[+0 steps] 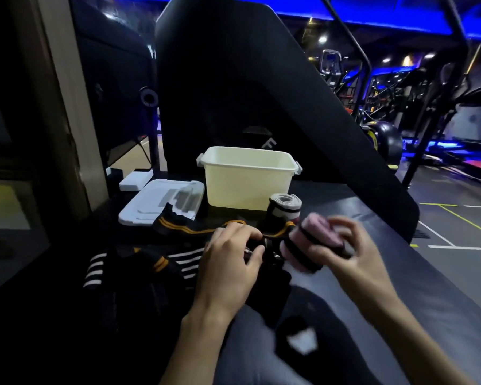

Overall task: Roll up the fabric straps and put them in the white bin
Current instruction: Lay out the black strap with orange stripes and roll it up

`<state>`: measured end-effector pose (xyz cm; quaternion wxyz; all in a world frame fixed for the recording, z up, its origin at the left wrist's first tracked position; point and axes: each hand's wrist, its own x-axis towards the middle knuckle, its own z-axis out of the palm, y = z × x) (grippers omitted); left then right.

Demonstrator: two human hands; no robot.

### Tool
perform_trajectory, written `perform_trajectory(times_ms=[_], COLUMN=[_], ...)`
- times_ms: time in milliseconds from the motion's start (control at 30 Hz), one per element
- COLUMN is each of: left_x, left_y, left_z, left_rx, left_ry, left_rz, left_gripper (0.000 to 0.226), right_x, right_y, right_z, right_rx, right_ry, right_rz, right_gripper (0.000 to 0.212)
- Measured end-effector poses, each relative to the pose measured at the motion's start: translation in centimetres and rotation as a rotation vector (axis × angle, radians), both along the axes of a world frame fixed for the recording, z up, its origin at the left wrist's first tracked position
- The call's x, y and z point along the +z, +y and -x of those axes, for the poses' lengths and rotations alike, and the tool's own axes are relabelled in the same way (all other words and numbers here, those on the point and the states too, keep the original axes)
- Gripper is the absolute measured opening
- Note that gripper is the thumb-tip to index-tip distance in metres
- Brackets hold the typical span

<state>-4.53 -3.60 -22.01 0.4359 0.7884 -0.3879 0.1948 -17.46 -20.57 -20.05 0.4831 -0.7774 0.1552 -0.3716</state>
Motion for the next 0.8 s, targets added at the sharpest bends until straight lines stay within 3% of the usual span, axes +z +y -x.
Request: perform_trajectory(times_ms=[200, 433, 567, 700, 800], left_x=[-0.2, -1.0, -1.4, -1.6, -1.6], left_y=[0.7, 0.2, 0.2, 0.3, 0.2], left_z=[-1.4, -1.7, -1.7, -1.6, -1.6], left_rx=[0.107, 0.112, 0.109, 0.095, 0.099], left_ry=[0.15, 0.133, 0.119, 0.119, 0.118], left_rz=[-0.422, -0.445, -0.448, -0.461, -0.483], left_gripper=[0.053, 0.046, 0.044, 0.048, 0.052], right_x=[6.0, 5.4, 3.8, 2.2, 2.9], right_y=[-1.9, -2.6, -2.4, -2.1, -1.0], right_z=[-11.8, -20.5, -22.0, -22.7, -22.5], right_rx=[-0.037, -0.102, -0.088, -0.16, -0.208], right_ry=[0.21, 0.56, 0.545, 0.692, 0.658], right_rz=[0.365, 0.8, 0.695, 0.818, 0.939], right_gripper=[0.059, 0.055, 0.05, 0.043, 0.043])
